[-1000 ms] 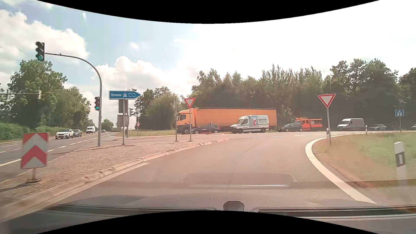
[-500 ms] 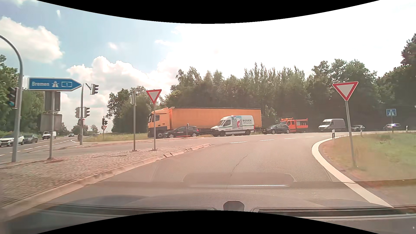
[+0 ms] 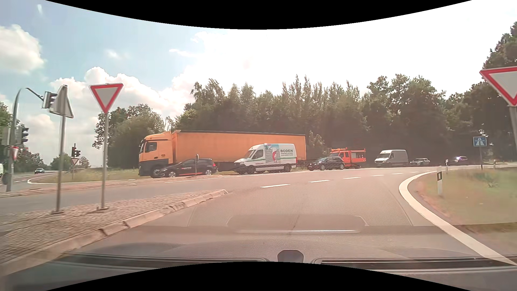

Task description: Follow the waypoints while adhering to traffic rules and regulations

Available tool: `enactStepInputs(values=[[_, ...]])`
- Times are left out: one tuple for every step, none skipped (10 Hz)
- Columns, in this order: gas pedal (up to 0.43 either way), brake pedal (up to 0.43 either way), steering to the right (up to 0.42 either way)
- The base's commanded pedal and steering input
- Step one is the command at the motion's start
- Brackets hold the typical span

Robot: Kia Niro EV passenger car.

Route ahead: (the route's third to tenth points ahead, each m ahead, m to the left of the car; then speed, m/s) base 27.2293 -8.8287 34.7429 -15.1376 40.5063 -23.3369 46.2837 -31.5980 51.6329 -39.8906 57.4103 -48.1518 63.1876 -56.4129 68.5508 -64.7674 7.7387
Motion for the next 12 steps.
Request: enactStepInputs(values=[[0.169,0.000,0.136],[0.169,0.000,0.143],[0.169,0.000,0.147],[0.197,0.000,0.149],[0.220,0.000,0.149],[0.220,0.000,0.149],[0.220,0.000,0.149],[0.220,0.000,0.150],[0.220,0.000,0.153],[0.220,0.000,0.155],[0.220,0.000,0.158],[0.220,0.000,0.159]])
